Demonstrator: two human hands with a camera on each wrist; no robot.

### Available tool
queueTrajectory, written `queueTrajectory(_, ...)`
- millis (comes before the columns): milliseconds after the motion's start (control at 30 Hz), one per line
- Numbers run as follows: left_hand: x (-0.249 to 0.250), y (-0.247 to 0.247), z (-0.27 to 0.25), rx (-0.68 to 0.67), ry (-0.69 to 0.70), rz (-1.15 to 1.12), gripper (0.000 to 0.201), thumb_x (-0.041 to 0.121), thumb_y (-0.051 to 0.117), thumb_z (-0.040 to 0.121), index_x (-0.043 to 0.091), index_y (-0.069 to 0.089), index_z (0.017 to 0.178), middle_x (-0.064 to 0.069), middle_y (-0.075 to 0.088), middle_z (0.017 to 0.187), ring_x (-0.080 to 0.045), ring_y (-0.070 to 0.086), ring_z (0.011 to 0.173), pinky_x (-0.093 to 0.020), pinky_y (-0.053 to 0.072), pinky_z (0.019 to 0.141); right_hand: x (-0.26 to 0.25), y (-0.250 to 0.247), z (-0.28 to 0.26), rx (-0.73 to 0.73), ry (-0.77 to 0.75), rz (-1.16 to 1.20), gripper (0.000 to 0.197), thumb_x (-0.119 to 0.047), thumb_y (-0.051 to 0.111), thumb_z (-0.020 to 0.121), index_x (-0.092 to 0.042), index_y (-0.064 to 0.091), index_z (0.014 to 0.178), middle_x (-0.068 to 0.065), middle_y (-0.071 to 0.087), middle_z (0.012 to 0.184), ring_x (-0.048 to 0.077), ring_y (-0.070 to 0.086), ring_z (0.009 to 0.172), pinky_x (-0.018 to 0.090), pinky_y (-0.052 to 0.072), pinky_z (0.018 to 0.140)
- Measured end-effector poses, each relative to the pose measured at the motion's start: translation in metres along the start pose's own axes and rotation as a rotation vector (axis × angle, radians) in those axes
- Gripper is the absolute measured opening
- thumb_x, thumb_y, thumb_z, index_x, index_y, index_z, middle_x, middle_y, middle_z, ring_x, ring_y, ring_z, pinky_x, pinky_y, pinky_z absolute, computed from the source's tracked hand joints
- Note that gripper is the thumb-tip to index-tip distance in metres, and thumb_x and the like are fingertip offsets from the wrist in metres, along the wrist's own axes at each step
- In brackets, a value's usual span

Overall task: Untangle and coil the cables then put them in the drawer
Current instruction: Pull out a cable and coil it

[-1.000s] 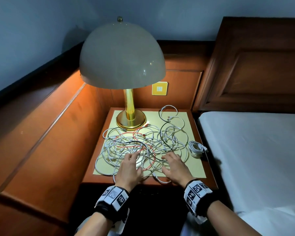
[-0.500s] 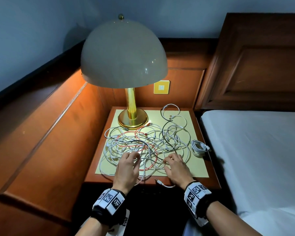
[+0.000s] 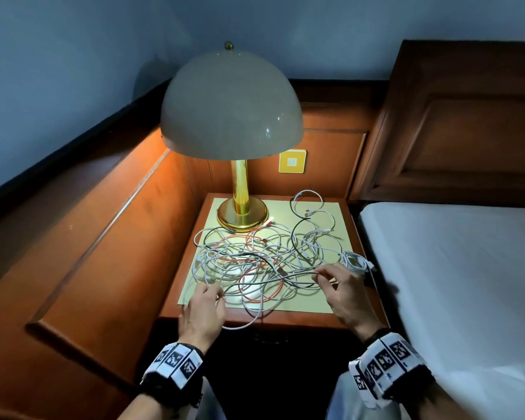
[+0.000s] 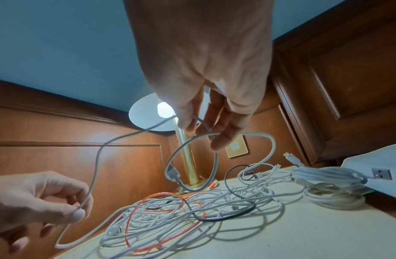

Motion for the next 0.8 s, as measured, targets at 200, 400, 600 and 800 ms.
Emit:
queueTrajectory(200, -0.028, -0.003, 0.009, 0.028, -0.127, -0.174, 0.012, 0.019, 0.066, 0.090, 0.025, 0.060, 0.082, -0.005, 0.051, 0.098, -0.032, 0.061, 0.101, -0.031, 0.044, 0.088, 0.000, 0.001, -0.011, -0.015, 0.015, 0.050, 0.006, -0.012, 0.073, 0.091, -0.018, 0.072, 0.091, -0.003, 0.067, 0.087, 0.008, 0.063, 0.081, 0.017, 0.053, 0.069)
queueTrajectory(400, 0.000, -0.047, 0.008, 0.203, 0.039, -0.488, 0.023, 0.004, 0.068, 0.086, 0.027, 0.069, 0.088, 0.001, 0.062, 0.105, -0.015, 0.062, 0.102, -0.026, 0.049, 0.085, 0.007, 0.012, -0.012, -0.057, 0.030, 0.020, 0.005, -0.013, 0.073, 0.091, -0.017, 0.074, 0.093, -0.001, 0.066, 0.088, 0.009, 0.064, 0.079, 0.021, 0.055, 0.071)
queueTrajectory(600, 0.030, -0.077, -0.005, 0.196, 0.156, -0.928, 0.018, 0.020, 0.063, 0.079, 0.024, 0.070, 0.095, -0.003, 0.074, 0.094, -0.023, 0.071, 0.094, -0.039, 0.056, 0.086, 0.023, 0.025, -0.019, -0.102, 0.076, -0.104, 0.026, 0.008, 0.060, 0.083, -0.013, 0.074, 0.088, 0.000, 0.065, 0.089, 0.016, 0.066, 0.081, 0.030, 0.057, 0.080)
queueTrajectory(800, 0.012, -0.064, -0.017, 0.171, 0.027, -0.915, 0.064, 0.018, 0.082, 0.083, 0.034, 0.046, 0.134, -0.003, 0.063, 0.101, -0.020, 0.069, 0.088, -0.039, 0.057, 0.084, 0.037, 0.019, -0.026, -0.088, 0.155, -0.053, 0.037, 0.017, 0.055, 0.085, -0.011, 0.076, 0.094, -0.004, 0.069, 0.094, 0.002, 0.065, 0.089, 0.003, 0.046, 0.080)
Point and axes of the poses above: each hand's wrist, its own z-axis towards the middle knuckle, its own y-axis out of the palm, x = y × z, the point moved 8 cm from there along z, towards the middle knuckle
